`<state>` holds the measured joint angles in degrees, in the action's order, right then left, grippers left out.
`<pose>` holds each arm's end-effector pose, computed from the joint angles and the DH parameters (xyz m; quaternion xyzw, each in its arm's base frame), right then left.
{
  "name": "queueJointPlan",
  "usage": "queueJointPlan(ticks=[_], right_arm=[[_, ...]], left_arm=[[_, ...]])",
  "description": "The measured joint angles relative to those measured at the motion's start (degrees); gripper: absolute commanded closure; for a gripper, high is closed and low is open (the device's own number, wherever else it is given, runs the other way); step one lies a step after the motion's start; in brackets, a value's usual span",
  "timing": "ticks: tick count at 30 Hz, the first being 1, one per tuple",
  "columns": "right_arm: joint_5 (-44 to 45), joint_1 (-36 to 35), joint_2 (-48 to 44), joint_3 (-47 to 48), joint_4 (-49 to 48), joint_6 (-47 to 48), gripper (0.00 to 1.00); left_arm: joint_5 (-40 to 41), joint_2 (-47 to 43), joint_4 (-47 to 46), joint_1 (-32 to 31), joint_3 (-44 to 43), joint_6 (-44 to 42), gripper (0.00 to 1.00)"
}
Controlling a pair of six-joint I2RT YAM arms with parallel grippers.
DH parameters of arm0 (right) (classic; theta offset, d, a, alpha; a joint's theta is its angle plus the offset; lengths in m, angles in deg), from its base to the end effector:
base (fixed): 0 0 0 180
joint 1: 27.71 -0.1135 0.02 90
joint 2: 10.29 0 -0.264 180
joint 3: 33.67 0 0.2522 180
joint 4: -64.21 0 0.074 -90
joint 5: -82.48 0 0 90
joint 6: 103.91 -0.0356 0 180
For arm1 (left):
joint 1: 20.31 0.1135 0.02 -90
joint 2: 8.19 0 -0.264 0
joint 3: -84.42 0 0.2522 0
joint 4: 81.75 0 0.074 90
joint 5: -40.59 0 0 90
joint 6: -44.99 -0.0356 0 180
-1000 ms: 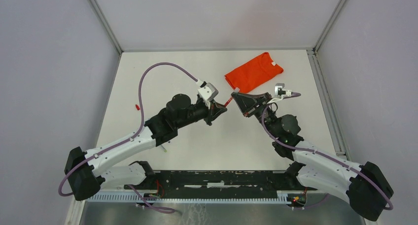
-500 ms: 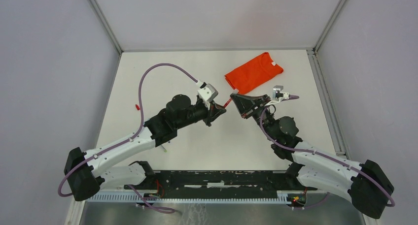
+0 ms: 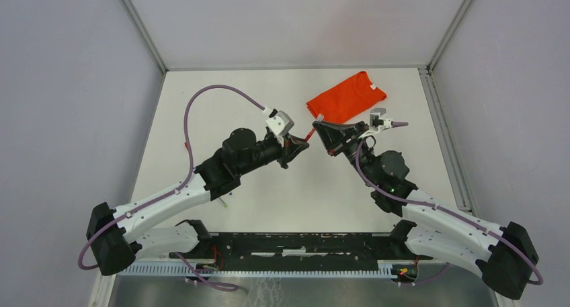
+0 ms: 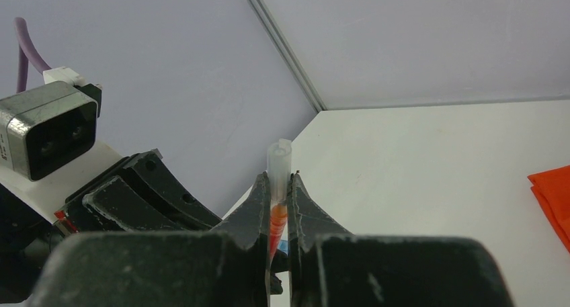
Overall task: Insert the pens into the pen caps
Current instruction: Insert the pen cap onto the pen.
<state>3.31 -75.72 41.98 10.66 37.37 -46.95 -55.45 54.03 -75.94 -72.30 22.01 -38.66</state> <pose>0.1463 0.1526 0.3228 0.0007 0.5839 0.4846 0.6513 0.1559 -0.2056 0.3372 0.3196 0.6683 -0.3610 0.5666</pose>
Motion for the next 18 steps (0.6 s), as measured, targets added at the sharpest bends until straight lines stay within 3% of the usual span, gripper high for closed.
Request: queueJointPlan(ticks=[18], right_arm=[[-2.3, 1.7, -1.3, 2.8, 3.2, 0.1, 1.0]], left_arm=[[-0.4, 0.0, -3.2, 0.0, -0.2, 0.0, 0.98]])
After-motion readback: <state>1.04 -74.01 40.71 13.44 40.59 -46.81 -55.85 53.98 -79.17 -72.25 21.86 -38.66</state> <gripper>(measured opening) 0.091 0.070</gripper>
